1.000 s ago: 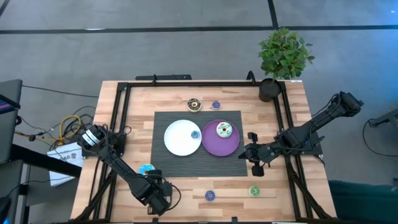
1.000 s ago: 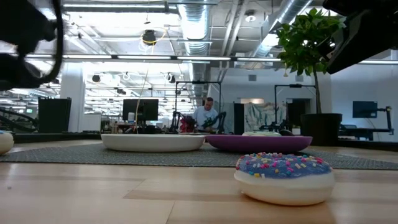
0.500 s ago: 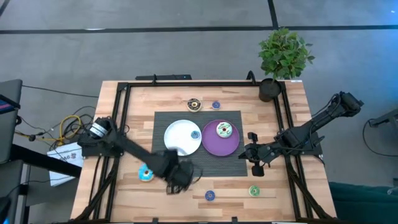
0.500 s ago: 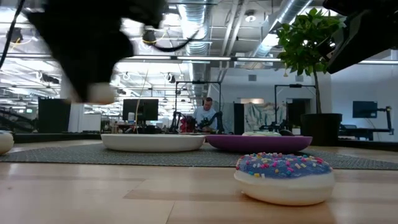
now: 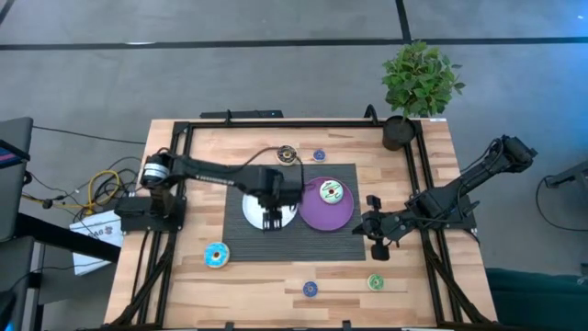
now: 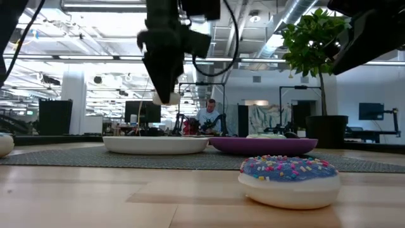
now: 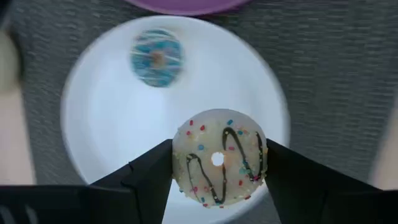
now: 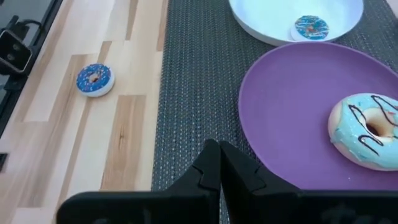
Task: Pick & Place donuts
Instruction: Put the small white donut on the white plate
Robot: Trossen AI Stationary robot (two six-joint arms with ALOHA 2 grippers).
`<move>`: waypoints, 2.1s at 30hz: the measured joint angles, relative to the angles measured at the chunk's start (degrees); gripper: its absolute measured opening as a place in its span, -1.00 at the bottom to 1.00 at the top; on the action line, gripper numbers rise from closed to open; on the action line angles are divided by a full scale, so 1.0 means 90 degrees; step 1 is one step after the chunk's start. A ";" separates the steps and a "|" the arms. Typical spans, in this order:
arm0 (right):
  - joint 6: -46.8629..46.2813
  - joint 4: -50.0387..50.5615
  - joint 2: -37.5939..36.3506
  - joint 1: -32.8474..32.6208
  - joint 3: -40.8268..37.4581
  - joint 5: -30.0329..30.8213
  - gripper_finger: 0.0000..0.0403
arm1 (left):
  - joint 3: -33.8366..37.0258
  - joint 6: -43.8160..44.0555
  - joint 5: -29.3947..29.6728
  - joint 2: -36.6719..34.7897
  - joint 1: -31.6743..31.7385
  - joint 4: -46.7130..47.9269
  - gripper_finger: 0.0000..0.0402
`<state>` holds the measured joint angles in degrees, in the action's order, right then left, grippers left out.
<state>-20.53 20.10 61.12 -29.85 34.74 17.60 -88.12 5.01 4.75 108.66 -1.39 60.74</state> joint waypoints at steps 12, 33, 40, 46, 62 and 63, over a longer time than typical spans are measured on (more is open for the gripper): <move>-0.0386 0.0000 0.0000 0.0400 0.0000 0.0127 -1.00 | 0.0827 -0.1186 -0.0481 0.0017 0.1352 -0.1019 0.12; -0.0326 0.0024 0.0000 0.0833 0.0001 0.0083 -1.00 | 0.1552 -0.0871 -0.0450 0.0029 0.1698 -0.2125 0.12; -0.0318 0.0024 0.0000 0.0833 0.0002 0.0082 -1.00 | 0.1757 -0.0610 -0.0789 0.0027 0.1692 -0.2410 0.12; -0.0319 0.0024 0.0000 0.0833 0.0002 0.0064 -1.00 | 0.1759 -0.0334 -0.0784 0.0027 0.1690 -0.2495 0.12; -0.0328 0.0022 0.0000 0.0831 0.0002 0.0057 -1.00 | 0.1759 -0.0097 -0.0699 0.0027 0.1698 -0.2551 0.14; -0.0328 0.0021 0.0000 0.0831 0.0001 0.0057 -1.00 | 0.1759 -0.0097 -0.0640 0.0027 0.1698 -0.2546 0.15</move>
<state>-23.49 20.28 61.12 -22.37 34.75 18.11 -72.29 4.14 -1.01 108.90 13.89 37.82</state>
